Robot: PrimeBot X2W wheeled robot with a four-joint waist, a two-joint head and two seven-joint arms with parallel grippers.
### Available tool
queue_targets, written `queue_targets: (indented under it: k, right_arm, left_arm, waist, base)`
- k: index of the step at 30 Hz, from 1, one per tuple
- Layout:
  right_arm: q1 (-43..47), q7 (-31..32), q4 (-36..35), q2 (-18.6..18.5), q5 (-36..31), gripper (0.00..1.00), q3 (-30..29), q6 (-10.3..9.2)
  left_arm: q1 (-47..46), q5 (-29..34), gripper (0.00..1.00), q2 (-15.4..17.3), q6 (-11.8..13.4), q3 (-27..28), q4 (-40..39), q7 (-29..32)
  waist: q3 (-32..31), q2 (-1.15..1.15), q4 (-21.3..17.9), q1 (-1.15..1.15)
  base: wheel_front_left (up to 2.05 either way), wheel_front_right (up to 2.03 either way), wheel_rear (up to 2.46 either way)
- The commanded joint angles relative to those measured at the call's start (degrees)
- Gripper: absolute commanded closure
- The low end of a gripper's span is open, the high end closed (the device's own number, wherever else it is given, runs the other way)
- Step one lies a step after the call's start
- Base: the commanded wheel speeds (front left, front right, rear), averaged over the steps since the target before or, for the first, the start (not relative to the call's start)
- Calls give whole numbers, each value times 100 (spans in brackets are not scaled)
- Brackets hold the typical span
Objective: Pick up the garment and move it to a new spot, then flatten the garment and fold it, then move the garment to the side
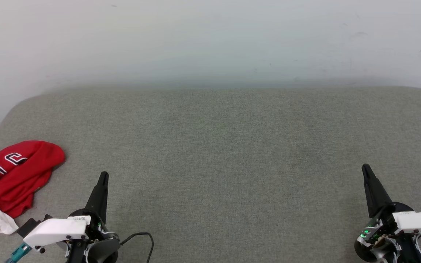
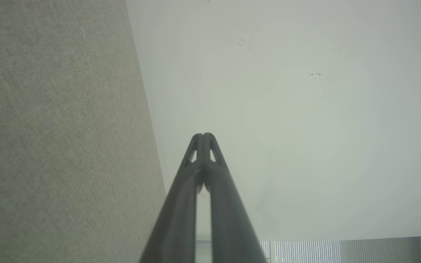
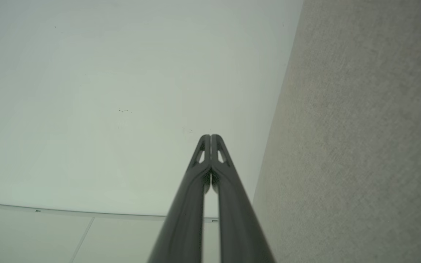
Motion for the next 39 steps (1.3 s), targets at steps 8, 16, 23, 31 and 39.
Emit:
queue_targets:
  k: [8,16,23,31,39]
  right_arm:
    - [-68,8,4,18,-25,100,4,-2]
    - [-68,7,4,18,-25,100,4,-2]
    - [-68,7,3,18,-25,100,3,-2]
    - [74,-22,67,2,-9,0,17,0]
    - [124,-250,-137,2,-126,0,183,0]
  left_arm:
    - [-32,1,100,-12,-23,15,-7,11]
    - [-32,1,100,-12,-23,13,-7,11]
    - [-32,1,100,-12,-23,14,-7,11]
    - [49,2,0,-7,5,-47,76,-20]
    - [11,61,0,-5,4,-326,-120,-251]
  waist:
    - [0,0,0,0]
    - [0,0,0,0]
    - [0,0,0,0]
    - [1,0,-1,0]
    - [5,0,1,0]
  base:
    - [0,0,0]
    - [0,0,0]
    - [0,0,0]
    - [0,0,0]
    - [0,0,0]
